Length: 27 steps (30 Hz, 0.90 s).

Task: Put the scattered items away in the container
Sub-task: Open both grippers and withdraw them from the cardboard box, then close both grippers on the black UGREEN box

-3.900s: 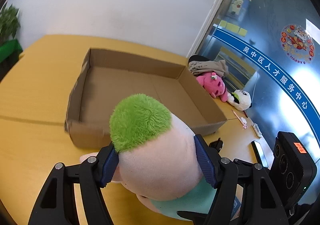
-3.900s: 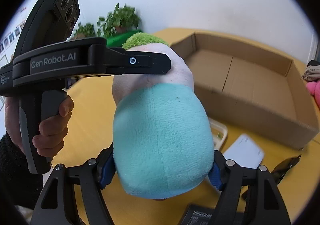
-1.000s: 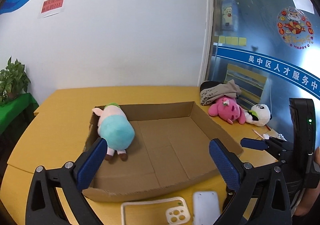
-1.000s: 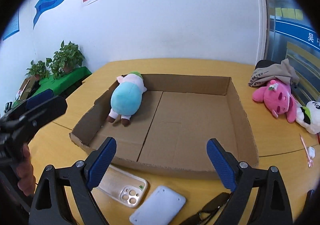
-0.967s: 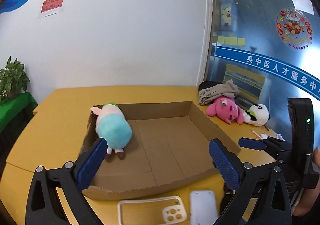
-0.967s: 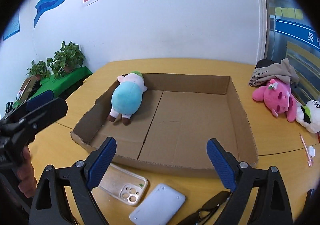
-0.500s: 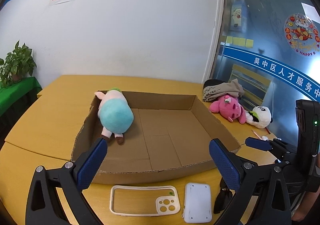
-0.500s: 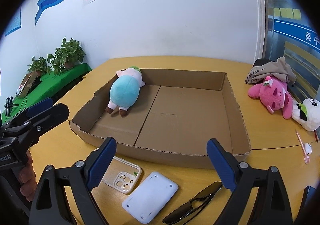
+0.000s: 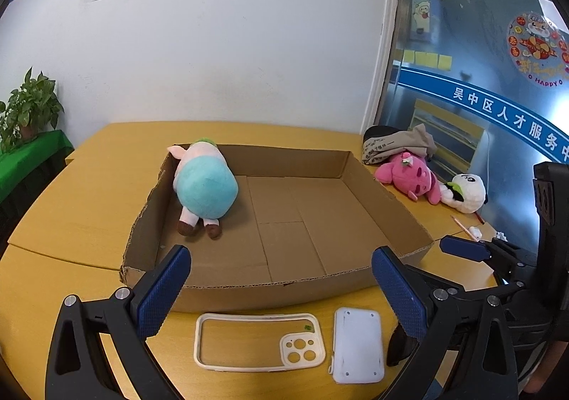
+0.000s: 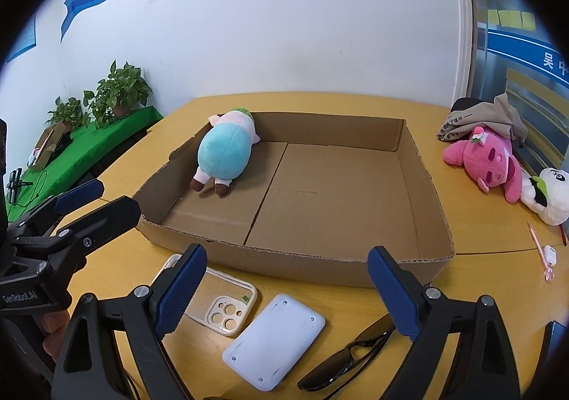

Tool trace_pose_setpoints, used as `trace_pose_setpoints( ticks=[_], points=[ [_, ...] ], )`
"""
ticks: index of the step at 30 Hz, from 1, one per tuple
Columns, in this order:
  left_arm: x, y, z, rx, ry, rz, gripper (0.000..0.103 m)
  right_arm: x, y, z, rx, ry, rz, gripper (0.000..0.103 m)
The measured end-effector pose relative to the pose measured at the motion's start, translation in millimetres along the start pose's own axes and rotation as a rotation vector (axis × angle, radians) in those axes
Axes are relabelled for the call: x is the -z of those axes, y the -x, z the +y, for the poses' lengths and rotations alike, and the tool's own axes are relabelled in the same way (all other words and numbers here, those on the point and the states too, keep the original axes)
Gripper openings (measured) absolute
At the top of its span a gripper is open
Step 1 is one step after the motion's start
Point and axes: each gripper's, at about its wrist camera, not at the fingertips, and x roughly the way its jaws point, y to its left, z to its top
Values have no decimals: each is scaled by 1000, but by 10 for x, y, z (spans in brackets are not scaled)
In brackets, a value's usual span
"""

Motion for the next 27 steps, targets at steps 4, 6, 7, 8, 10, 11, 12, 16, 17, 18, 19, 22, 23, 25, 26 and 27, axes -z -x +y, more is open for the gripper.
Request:
trace_pose_setpoints(
  ticks=[4, 6, 7, 8, 10, 11, 12, 16, 17, 18, 19, 22, 23, 25, 26, 27],
  points=[
    [57, -18, -15, 17, 8, 13, 103, 49, -5, 11, 1, 8, 11, 92],
    [74, -24, -16, 14, 6, 17, 103, 65, -18, 17, 2, 12, 16, 92],
    [84, -25, -17, 13, 5, 20, 103, 76, -25, 16, 1, 13, 20, 92],
    [86, -30, -10, 12, 6, 23, 103, 85, -28, 11, 1, 10, 22, 92],
    [98, -40, 1, 14, 11, 28, 103, 103, -34, 0, 1, 6, 27, 92],
    [103, -46, 9, 14, 15, 29, 103, 111, -36, 0, 0, 8, 29, 92],
    [103, -54, 16, 13, 17, 31, 103, 118, -37, 2, 0, 10, 32, 92],
    [124, -74, 16, 15, 22, 37, 103, 121, -37, -6, -2, 9, 34, 92],
    [129, -76, 12, 14, 21, 38, 103, 123, -38, -13, -4, 7, 35, 92],
    [136, -79, 5, 12, 18, 40, 103, 126, -41, -17, -5, 6, 37, 92],
    [143, -84, -1, 11, 14, 43, 103, 131, -47, -20, -5, 4, 38, 92],
    [161, -87, -4, 14, 15, 49, 103, 157, -61, -25, -12, -1, 45, 92],
    [169, -90, -5, 14, 16, 52, 103, 167, -67, -24, -13, 0, 48, 92],
    [177, -96, -11, 15, 14, 56, 103, 184, -75, -17, -10, 12, 58, 92],
    [183, -99, -14, 14, 13, 58, 103, 191, -75, -18, -9, 17, 60, 92],
    [187, -101, -19, 15, 13, 59, 103, 197, -72, -25, -7, 19, 62, 93]
  ],
)
